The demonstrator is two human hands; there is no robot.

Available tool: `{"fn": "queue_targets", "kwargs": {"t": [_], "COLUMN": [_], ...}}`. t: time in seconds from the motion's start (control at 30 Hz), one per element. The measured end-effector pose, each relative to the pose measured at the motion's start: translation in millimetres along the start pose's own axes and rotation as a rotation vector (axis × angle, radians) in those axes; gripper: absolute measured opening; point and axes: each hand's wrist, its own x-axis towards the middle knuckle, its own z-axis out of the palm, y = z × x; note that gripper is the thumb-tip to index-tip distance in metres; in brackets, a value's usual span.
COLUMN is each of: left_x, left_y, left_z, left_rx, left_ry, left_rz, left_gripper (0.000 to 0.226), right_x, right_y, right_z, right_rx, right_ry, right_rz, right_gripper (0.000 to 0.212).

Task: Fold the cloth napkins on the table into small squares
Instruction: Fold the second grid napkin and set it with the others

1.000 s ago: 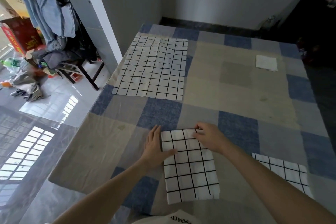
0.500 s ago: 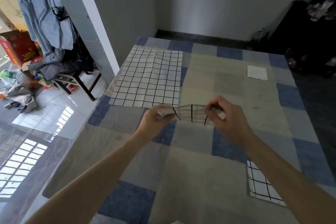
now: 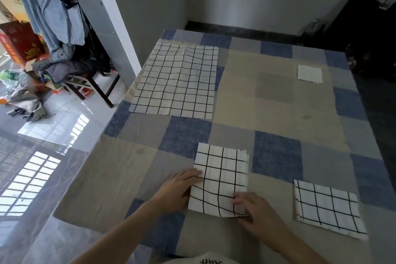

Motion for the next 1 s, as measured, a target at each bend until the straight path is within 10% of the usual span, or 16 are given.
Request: {"fn": "queue_targets", "kwargs": {"t": [0.27, 0.4, 0.5, 1.0], "left_x": [3.8, 8.6, 11.6, 52.1], "left_y": [7.1, 18.2, 19.3, 27.8], "left_z": [-9.9, -13.7, -16.5, -18.7], "left_rx": [-0.246, -0.36, -0.381, -0.24], "left_ry": [0.138, 0.214, 0.192, 0.27], "left_rz": [-0.05, -0.183, -0.264, -0.485], "left_gripper": [0.034, 0.018, 0.012, 0.043], "right_x": [15.5, 13.6, 19.0, 62.6], "right_y": [2.8, -1.4, -0.1, 9.0], "right_z": [-25.9, -18.1, -13.6, -19.8], "right_rx": [-0.17, 0.057, 0.257, 0.414], "right_ry": [-0.202, -0.024, 0.325, 0.345], "right_rz": [-0.048, 0.035, 0.138, 0.529], "right_gripper": [0.105, 0.079, 0.012, 0.024]}}
